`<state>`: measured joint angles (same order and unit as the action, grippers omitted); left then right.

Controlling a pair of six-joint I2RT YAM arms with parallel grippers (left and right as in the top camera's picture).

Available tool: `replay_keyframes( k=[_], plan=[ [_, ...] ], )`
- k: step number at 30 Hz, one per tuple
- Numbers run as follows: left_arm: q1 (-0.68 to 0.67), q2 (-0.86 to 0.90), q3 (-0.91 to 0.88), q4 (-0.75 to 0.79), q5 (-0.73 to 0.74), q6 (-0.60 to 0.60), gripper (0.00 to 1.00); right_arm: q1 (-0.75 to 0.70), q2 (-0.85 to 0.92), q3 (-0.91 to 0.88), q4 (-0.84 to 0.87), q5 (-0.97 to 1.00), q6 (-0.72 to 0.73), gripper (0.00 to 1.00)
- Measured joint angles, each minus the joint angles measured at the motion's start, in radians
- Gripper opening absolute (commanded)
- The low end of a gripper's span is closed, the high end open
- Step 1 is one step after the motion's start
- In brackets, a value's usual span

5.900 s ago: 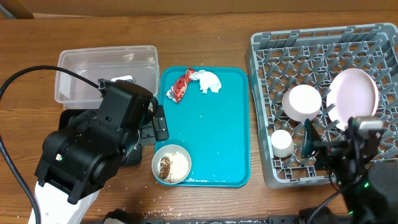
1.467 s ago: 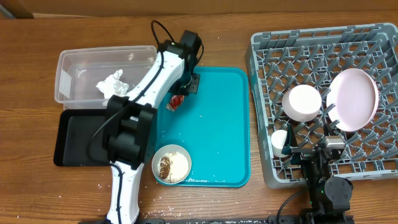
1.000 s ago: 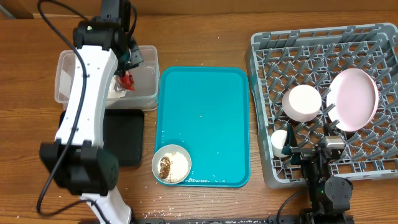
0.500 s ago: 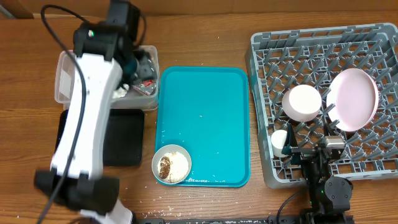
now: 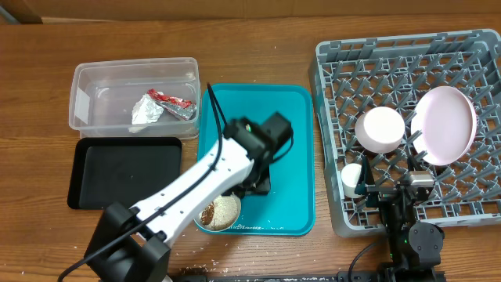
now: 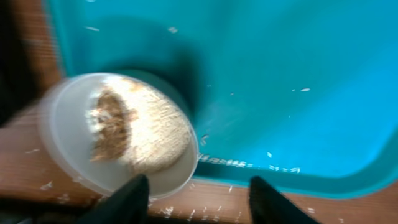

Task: Sort waste into correct bins and load items into the dishwasher
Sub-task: 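Grasp the rice bowl with the left gripper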

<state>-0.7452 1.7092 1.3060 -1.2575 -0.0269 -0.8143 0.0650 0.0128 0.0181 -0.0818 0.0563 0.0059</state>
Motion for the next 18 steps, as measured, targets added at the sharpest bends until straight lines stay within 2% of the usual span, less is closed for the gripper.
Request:
replay_keyframes(
  k=[4,7,8,11,13,14,18],
  plan=[
    [-0.003,0.003,-0.143,0.102,0.029,-0.019,0.50,0.000,0.000,0.000,0.000,0.000,0.000,1.00],
    [-0.003,0.002,-0.238,0.184,0.034,-0.024,0.39,0.000,0.000,0.000,0.000,0.000,0.000,1.00],
    [-0.003,0.002,-0.263,0.220,0.032,-0.019,0.32,0.000,0.000,0.000,0.000,0.000,0.000,1.00],
    [-0.003,0.002,-0.302,0.293,0.031,0.009,0.27,0.000,0.000,0.000,0.000,0.000,0.000,1.00],
    [-0.003,0.002,-0.303,0.316,0.031,0.033,0.21,0.000,0.000,0.000,0.000,0.000,0.000,1.00],
    [-0.003,0.002,-0.303,0.319,0.031,0.040,0.06,0.000,0.000,0.000,0.000,0.000,0.000,1.00],
    [-0.003,0.002,-0.303,0.314,0.008,0.062,0.04,0.000,0.000,0.000,0.000,0.000,0.000,1.00]
  ],
)
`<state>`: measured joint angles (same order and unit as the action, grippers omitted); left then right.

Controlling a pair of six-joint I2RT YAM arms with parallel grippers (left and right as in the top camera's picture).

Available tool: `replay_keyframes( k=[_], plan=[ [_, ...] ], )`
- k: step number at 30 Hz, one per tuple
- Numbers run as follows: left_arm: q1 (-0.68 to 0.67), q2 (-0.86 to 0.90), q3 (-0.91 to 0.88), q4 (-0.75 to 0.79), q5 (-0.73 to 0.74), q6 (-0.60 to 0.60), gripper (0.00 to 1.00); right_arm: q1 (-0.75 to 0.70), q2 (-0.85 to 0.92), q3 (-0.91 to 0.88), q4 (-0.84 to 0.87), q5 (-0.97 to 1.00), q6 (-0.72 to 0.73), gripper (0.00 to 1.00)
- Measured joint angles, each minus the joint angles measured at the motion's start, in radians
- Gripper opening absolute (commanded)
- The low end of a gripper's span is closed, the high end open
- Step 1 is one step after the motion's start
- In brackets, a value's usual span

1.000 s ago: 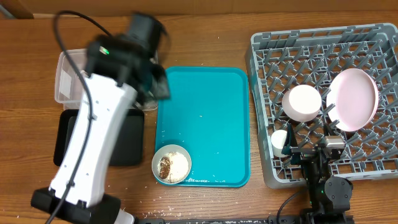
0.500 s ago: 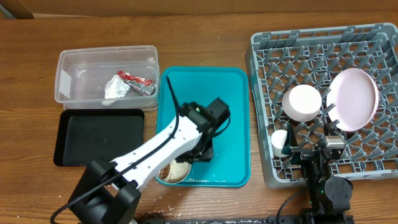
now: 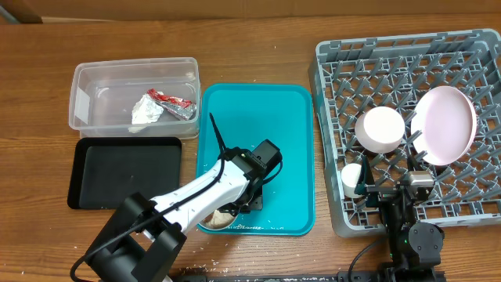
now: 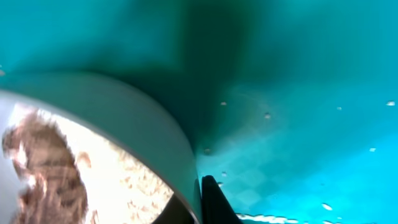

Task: Sort waste into correct bins and load items into the dishwasher
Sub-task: 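Grasp the rice bowl with the left gripper, then tip the rice bowl over the black tray to empty food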

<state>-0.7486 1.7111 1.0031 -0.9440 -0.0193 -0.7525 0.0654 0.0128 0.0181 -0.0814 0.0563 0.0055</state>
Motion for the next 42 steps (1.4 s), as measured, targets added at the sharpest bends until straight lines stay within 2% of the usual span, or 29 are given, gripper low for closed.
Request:
replay_keyframes(
  k=[4,9,12,16,18,23,26,29,30,33,39,42],
  plan=[
    [0.000,-0.001,0.012,-0.035,-0.018,0.020,0.04,0.000,0.000,0.000,0.000,0.000,0.000,1.00],
    [0.040,-0.021,0.115,-0.134,-0.005,0.075,0.04,0.000,0.000,0.000,0.000,0.000,-0.001,1.00],
    [0.114,-0.114,0.165,-0.124,0.047,0.121,0.04,0.000,0.000,0.000,0.000,0.000,-0.002,1.00],
    [0.324,-0.286,0.192,-0.126,0.166,0.206,0.04,0.000,0.000,0.000,0.000,0.000,-0.002,1.00],
    [0.521,-0.344,0.195,-0.136,0.271,0.294,0.04,0.000,0.000,0.000,0.000,0.000,-0.002,1.00],
    [0.930,-0.334,0.177,-0.138,0.611,0.563,0.04,0.000,0.000,0.000,0.000,0.000,-0.002,1.00],
    [1.098,-0.288,0.110,-0.109,0.816,0.756,0.04,0.000,0.000,0.000,0.000,0.000,-0.002,1.00],
    [1.218,-0.202,0.030,-0.094,0.971,0.918,0.04,0.000,0.000,0.000,0.000,0.000,-0.002,1.00],
    [1.266,-0.159,-0.010,-0.097,1.083,1.021,0.04,0.000,0.000,0.000,0.000,0.000,-0.002,1.00],
    [1.367,-0.060,-0.091,-0.127,1.280,1.229,0.04,0.000,0.000,0.000,0.000,0.000,-0.002,1.00],
    [1.557,-0.023,-0.123,-0.300,1.409,1.494,0.04,0.000,0.000,0.000,0.000,0.000,-0.002,1.00],
    [1.620,-0.023,-0.123,-0.314,1.426,1.561,0.04,0.000,0.000,0.000,-0.001,0.000,-0.002,1.00]
  ],
)
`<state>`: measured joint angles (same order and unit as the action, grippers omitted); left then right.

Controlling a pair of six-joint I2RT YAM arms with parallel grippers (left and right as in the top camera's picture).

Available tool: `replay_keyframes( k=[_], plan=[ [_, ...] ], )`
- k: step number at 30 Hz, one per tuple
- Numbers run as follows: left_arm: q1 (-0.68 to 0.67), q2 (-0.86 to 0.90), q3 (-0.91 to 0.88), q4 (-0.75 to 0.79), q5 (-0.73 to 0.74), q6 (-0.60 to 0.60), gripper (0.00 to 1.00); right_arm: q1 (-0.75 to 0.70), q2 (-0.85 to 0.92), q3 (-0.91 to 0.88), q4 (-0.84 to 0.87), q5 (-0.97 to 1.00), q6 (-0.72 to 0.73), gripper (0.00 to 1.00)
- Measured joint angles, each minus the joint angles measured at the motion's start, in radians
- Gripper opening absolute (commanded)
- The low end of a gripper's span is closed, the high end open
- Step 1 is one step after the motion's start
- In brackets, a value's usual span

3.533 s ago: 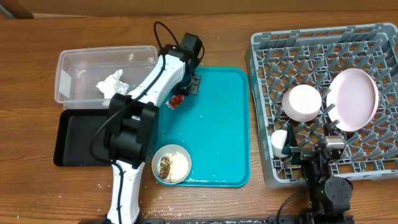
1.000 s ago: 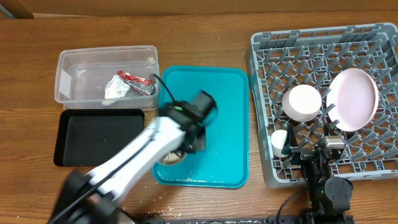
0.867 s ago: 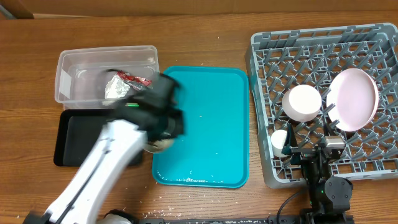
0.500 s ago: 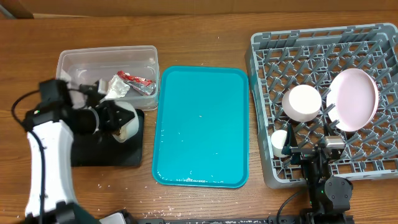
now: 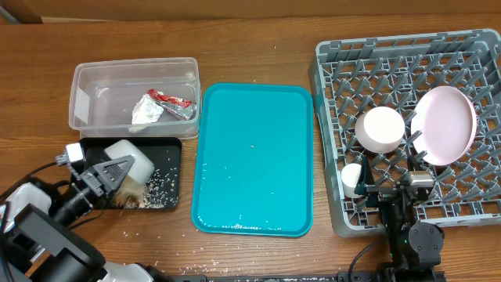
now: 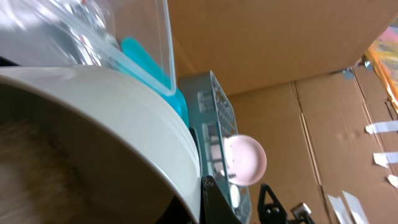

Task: Sort waste into correct bins and load items into the dishwasher
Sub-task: 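Tip the rice bowl over the black tray to empty food, then carry the emptied bowl to the dish rack and release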

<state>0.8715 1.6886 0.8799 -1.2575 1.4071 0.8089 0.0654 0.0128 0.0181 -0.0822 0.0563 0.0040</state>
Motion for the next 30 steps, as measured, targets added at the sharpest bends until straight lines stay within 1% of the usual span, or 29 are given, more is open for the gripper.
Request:
replay_keyframes(
  k=[3,11,13,15,17,19,21,22,25,26,27,28,29,30],
  plan=[
    [0.019,0.000,-0.001,-0.003,0.008,0.038,0.04,0.000,0.000,0.000,0.000,0.000,0.000,1.00],
    [0.019,0.000,-0.003,-0.018,0.019,0.067,0.04,0.000,0.000,0.000,0.000,0.000,0.000,1.00],
    [0.019,0.000,-0.003,0.005,0.024,0.093,0.04,0.000,0.000,0.000,0.001,0.000,0.000,1.00],
    [0.018,0.000,-0.003,0.000,0.064,0.076,0.04,0.000,0.000,0.000,0.001,0.000,0.000,1.00],
    [-0.003,0.000,-0.003,-0.003,0.086,0.073,0.04,0.000,0.000,0.000,0.000,0.000,0.000,1.00],
    [-0.046,0.000,-0.002,-0.035,0.082,0.100,0.04,0.000,0.000,0.000,0.000,0.000,0.000,1.00],
    [-0.112,0.000,0.003,-0.048,0.064,0.137,0.04,0.000,0.000,0.000,0.000,0.000,0.000,1.00],
    [-0.136,0.000,0.008,-0.059,0.060,0.137,0.04,0.000,0.000,0.000,0.000,0.000,0.000,1.00],
    [-0.261,-0.003,0.063,-0.174,0.051,0.167,0.04,0.000,0.000,0.000,0.000,0.000,0.000,1.00],
    [-0.326,-0.003,0.100,-0.211,0.048,0.174,0.04,0.000,0.000,0.000,0.000,0.000,0.000,1.00],
    [-0.445,-0.003,0.174,-0.220,0.047,0.179,0.04,0.000,0.000,0.000,0.001,0.000,0.000,1.00],
    [-0.507,-0.004,0.207,-0.206,0.045,0.167,0.04,0.000,0.000,0.000,0.000,0.000,0.000,1.00],
    [-0.609,-0.004,0.285,-0.136,0.048,0.131,0.04,0.000,0.000,0.000,0.000,0.000,0.000,1.00],
    [-0.710,-0.011,0.337,0.050,0.042,0.017,0.04,0.000,-0.001,0.000,-0.001,0.000,0.000,1.00]
  ],
)
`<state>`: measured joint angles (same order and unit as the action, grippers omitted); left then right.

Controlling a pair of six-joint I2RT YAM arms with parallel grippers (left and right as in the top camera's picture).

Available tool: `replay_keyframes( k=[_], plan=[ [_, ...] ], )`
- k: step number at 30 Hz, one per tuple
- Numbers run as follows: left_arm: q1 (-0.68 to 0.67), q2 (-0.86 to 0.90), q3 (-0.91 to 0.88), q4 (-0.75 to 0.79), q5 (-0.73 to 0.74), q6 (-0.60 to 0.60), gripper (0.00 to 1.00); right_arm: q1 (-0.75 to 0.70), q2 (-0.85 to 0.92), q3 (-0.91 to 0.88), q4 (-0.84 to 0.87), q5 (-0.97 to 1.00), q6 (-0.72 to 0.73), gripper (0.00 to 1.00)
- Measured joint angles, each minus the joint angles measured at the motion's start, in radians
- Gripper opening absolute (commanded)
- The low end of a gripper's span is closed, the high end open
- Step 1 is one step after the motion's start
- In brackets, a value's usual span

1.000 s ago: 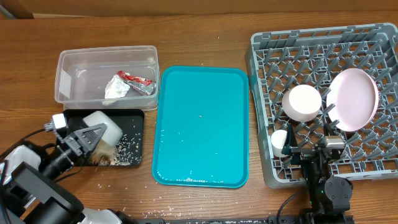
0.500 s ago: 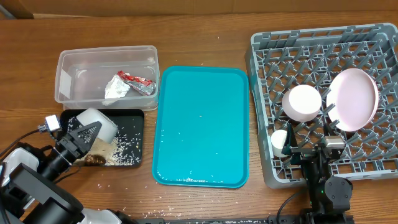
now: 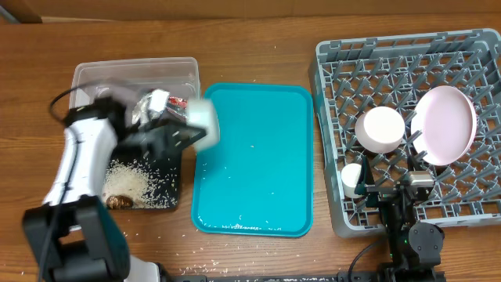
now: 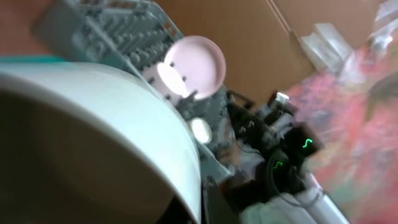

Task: Sort waste into correct bins and load items into the dishwasher
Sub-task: 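Carry the emptied bowl to the dish rack and release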

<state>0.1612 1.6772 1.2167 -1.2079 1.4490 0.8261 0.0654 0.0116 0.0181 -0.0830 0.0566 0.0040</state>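
My left gripper (image 3: 186, 135) is shut on the rim of a white bowl (image 3: 205, 124), held tipped on its side over the left edge of the teal tray (image 3: 258, 172). The bowl (image 4: 93, 124) fills the left wrist view, and its shadowed inside shows no food. Rice and a brown lump (image 3: 129, 184) lie on the black tray (image 3: 168, 160). The grey dishwasher rack (image 3: 477, 204) holds another white bowl (image 3: 380, 129), a pink plate (image 3: 444, 115) and a small white cup (image 3: 352, 178). My right gripper (image 3: 398, 190) rests at the rack's front edge; its fingers are too small to read.
A clear plastic bin (image 3: 94, 86) with crumpled foil and a red wrapper (image 3: 160, 104) stands behind the black tray. Stray rice grains dot the teal tray and the table's front edge. The left arm reaches across the bin and black tray.
The bowl was tipped low over the black tray's front left corner; now it is held higher and further right, at the teal tray's left edge. More rice lies on the black tray.
The left gripper stood open over a bowl of rice in the teal tray's front left corner, then closed in on its rim. Later the bowl was tipped over the black tray with food spilling out. Now the food lies there and the bowl is lifted away.
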Motion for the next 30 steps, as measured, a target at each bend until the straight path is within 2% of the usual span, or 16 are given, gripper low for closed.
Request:
replay_keyframes(
  k=[2,3,4,6,8,9,12,14,18,25,27,28,29,30],
  plan=[
    [-0.127,0.002,0.048,0.390,-0.050,-0.272,0.04,0.000,0.002,0.000,0.002,0.000,0.000,1.00],
    [-0.220,0.002,0.072,0.658,-0.115,-0.492,0.04,0.000,0.000,0.000,0.002,-0.001,0.000,1.00],
    [-0.279,0.003,0.079,0.787,-0.151,-0.613,0.04,0.000,0.002,0.000,0.001,0.000,0.000,1.00],
    [-0.433,0.003,0.084,1.158,-0.266,-0.935,0.04,0.000,0.001,0.000,0.002,0.000,0.000,1.00],
    [-0.572,0.003,0.088,1.405,-0.403,-1.207,0.04,0.000,0.001,0.000,0.002,0.000,-0.001,1.00],
    [-0.606,0.004,0.088,1.459,-0.441,-1.269,0.04,0.000,0.001,0.000,0.001,0.000,-0.001,1.00],
    [-0.760,0.076,0.095,1.706,-0.680,-1.549,0.04,0.000,0.001,0.000,0.000,0.000,0.000,1.00],
    [-0.814,0.172,0.125,1.817,-0.735,-1.656,0.04,0.000,0.001,0.000,0.002,-0.001,0.000,1.00],
    [-0.855,0.414,0.246,1.923,-0.762,-1.815,0.04,0.000,0.002,0.000,0.002,0.000,0.000,1.00],
    [-0.848,0.635,0.417,1.927,-0.761,-1.928,0.07,0.000,0.001,0.000,0.001,0.000,-0.001,1.00],
    [-0.839,0.653,0.428,1.923,-0.760,-1.946,0.11,0.000,0.001,0.000,0.002,0.000,0.000,1.00],
    [-0.833,0.656,0.431,1.911,-0.754,-1.953,0.29,0.000,0.001,0.000,0.001,0.000,0.000,1.00],
    [-0.818,0.661,0.435,1.888,-0.740,-1.963,0.72,0.000,0.001,0.000,0.001,0.000,-0.001,1.00],
    [-0.800,0.663,0.435,1.884,-0.715,-1.972,1.00,0.000,0.001,0.000,0.001,0.000,0.000,1.00]
  ],
)
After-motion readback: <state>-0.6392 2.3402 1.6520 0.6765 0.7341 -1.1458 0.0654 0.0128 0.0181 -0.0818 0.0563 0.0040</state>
